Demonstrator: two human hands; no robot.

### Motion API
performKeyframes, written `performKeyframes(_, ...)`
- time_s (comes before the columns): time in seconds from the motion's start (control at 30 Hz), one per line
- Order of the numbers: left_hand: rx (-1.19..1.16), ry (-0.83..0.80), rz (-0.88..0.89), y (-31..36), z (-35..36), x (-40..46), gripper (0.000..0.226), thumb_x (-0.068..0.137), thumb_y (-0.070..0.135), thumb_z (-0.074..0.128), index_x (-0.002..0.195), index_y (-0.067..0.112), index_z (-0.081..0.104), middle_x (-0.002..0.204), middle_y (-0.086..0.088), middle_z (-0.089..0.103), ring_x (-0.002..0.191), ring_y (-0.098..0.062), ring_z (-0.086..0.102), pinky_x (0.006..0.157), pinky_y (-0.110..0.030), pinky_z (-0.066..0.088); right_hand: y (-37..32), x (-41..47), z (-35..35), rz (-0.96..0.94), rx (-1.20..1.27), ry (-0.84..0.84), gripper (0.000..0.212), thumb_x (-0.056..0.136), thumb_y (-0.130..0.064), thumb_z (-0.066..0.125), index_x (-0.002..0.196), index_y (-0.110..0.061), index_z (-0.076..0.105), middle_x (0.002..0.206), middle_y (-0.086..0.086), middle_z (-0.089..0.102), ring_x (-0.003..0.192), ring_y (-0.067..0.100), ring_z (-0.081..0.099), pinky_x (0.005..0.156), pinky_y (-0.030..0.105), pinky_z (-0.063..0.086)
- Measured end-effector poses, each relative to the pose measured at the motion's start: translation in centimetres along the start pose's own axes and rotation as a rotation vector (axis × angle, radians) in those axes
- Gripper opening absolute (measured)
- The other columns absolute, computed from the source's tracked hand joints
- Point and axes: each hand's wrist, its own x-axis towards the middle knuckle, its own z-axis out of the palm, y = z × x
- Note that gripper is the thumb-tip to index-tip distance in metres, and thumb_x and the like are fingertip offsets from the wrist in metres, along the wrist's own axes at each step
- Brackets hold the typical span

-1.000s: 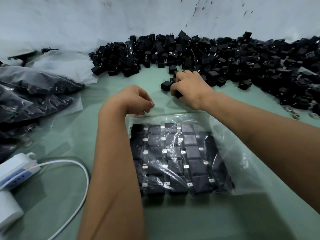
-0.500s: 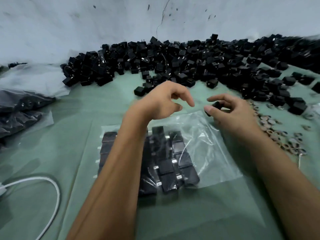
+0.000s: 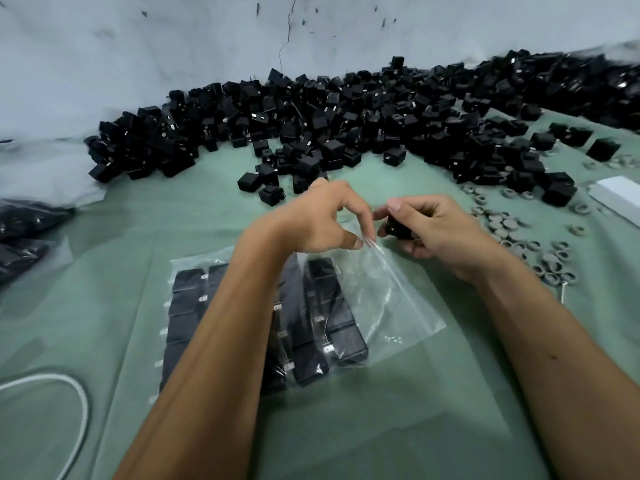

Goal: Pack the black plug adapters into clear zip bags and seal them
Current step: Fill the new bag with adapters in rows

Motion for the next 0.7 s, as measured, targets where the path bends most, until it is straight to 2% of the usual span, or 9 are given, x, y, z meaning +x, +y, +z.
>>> performKeyframes(0.13,-0.087,0.029,-0.012,-0.4,-0.6,-0.3,0.016,0.080,0.015,0.085,0.086,0.030,0.080,0.104,0.009,0.065,0.112,-0.017,0.057,0.097,-0.036,0.046,-0.7,-0.8,-0.8,0.113,0.187,-0.292,0.035,0.097,-0.022,0.056,0.124,-0.004,0.070,0.092,0.018,0.074,0.074,0.023,0.070,0.059,0.027,0.056)
performKeyframes(0.23,-0.097,0.033,-0.017,-0.3,-0.8,-0.4,0.017,0.079,0.016,0.087,0.084,0.030,0.080,0.100,0.012,0.066,0.110,-0.021,0.058,0.096,-0.047,0.052,-1.0,-0.9,-1.1,0.093,0.179,-0.350,0.034,0.087,-0.006,0.064,0.119,0.002,0.069,0.106,0.019,0.076,0.085,0.022,0.076,0.072,0.026,0.062)
performKeyframes(0.3,-0.095,0.042,-0.010,-0.2,-0.8,-0.4,0.016,0.078,0.016,0.087,0.083,0.030,0.080,0.096,0.013,0.067,0.107,-0.021,0.057,0.091,-0.043,0.054,-1.0,-0.8,-1.1,0.023,0.036,-0.331,0.034,0.079,-0.004,0.075,0.112,0.002,0.071,0.105,0.017,0.077,0.085,0.022,0.075,0.073,0.027,0.061)
performKeyframes(0.33,-0.101,0.047,0.001,-0.2,-0.9,-0.4,0.016,0.078,0.016,0.087,0.083,0.029,0.080,0.094,0.012,0.068,0.104,-0.021,0.057,0.087,-0.035,0.054,-0.9,-0.7,-1.0,-0.023,-0.054,-0.309,0.033,0.078,-0.005,0.080,0.110,0.000,0.073,0.103,0.015,0.078,0.084,0.026,0.075,0.072,0.031,0.061)
performKeyframes(0.4,-0.109,0.053,0.033,-0.1,-1.1,-0.4,0.015,0.078,0.014,0.087,0.083,0.026,0.080,0.090,0.008,0.070,0.098,-0.022,0.056,0.077,-0.022,0.048,-0.8,-0.7,-0.3,-0.119,-0.206,-0.258,0.028,0.079,-0.009,0.085,0.105,-0.008,0.076,0.102,0.009,0.079,0.086,0.046,0.071,0.076,0.051,0.059)
performKeyframes(0.47,-0.118,0.065,0.056,0.0,-1.2,-0.5,0.014,0.077,0.012,0.086,0.083,0.024,0.081,0.087,0.004,0.070,0.094,-0.024,0.054,0.072,-0.020,0.045,-0.6,-0.7,0.8,-0.171,-0.194,-0.229,0.026,0.080,-0.011,0.087,0.103,-0.009,0.076,0.101,0.006,0.080,0.087,0.058,0.066,0.081,0.071,0.053)
performKeyframes(0.5,-0.127,0.070,0.065,0.1,-1.2,-0.5,0.014,0.078,0.011,0.086,0.084,0.022,0.081,0.086,0.004,0.070,0.091,-0.023,0.053,0.071,-0.020,0.045,-0.6,-0.8,1.4,-0.179,-0.161,-0.200,0.026,0.079,-0.011,0.087,0.102,-0.008,0.076,0.100,0.006,0.080,0.088,0.057,0.068,0.083,0.074,0.053)
performKeyframes(0.6,-0.143,0.069,0.092,0.3,-1.3,-0.6,0.014,0.078,0.007,0.085,0.085,0.019,0.081,0.081,0.015,0.068,0.081,-0.012,0.049,0.069,-0.014,0.043,-0.1,-0.6,2.4,-0.196,-0.175,-0.142,0.027,0.079,-0.014,0.087,0.101,-0.005,0.075,0.098,0.008,0.079,0.091,0.039,0.075,0.087,0.063,0.057)
performKeyframes(0.7,-0.158,0.075,0.095,0.3,-1.4,-0.8,0.015,0.078,0.006,0.085,0.084,0.019,0.081,0.078,0.018,0.065,0.079,-0.006,0.048,0.068,-0.013,0.043,0.1,-0.7,3.2,-0.220,-0.225,-0.107,0.025,0.084,-0.017,0.083,0.101,-0.001,0.073,0.098,0.011,0.078,0.092,0.029,0.077,0.088,0.058,0.059)
